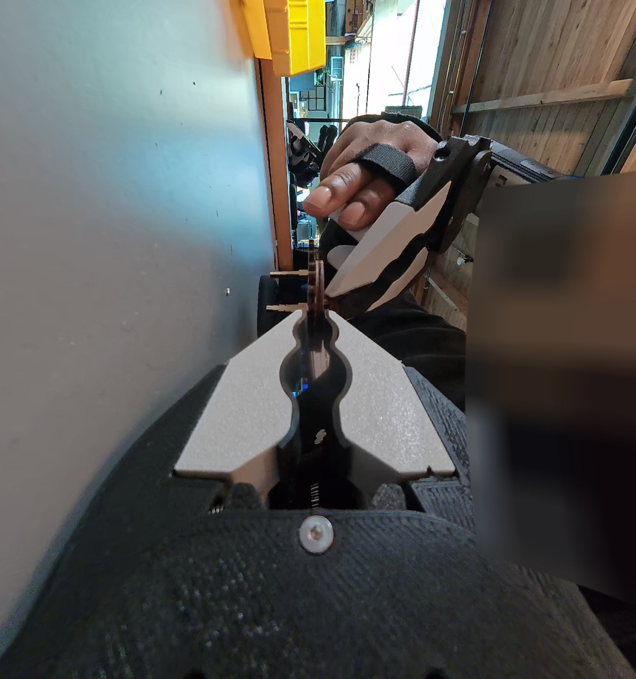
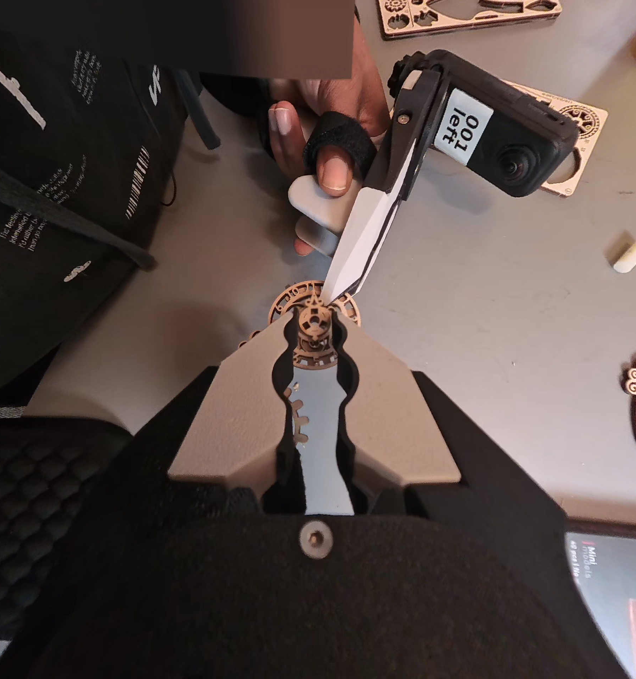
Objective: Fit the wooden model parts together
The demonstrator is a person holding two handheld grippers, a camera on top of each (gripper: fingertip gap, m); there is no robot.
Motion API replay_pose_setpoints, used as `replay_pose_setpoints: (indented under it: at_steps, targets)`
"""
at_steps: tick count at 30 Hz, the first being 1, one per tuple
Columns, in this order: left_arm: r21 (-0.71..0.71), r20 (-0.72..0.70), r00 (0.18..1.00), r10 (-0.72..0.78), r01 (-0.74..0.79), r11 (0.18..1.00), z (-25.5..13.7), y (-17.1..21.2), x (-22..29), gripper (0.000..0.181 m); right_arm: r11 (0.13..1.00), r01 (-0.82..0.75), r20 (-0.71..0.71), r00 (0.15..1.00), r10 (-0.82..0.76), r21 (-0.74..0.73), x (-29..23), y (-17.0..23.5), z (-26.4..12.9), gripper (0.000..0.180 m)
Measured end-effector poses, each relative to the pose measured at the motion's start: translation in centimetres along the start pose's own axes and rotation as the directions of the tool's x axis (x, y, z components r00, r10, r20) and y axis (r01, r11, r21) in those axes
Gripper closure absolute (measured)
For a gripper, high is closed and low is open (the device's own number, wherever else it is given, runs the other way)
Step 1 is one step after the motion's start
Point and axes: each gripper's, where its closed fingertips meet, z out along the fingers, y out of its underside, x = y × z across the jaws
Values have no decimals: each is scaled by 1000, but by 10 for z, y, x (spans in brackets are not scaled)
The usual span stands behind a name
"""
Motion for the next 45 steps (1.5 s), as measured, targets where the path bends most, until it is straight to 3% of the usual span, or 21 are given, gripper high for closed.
replay_pose_setpoints:
  at_steps: [20,34,45]
  targets:
    - [6,-6,1000,3,-3,1000,0,-1,0,175,1000,7,-40,999,-8,-30,1,3,-4,165]
    - [-68,-8,1000,15,-15,998,7,10,2,175,984,132,127,985,-117,-118,-14,2,-5,165]
    - [-68,-8,1000,17,-18,998,7,11,3,175,980,148,125,983,-131,-135,-15,2,-5,164]
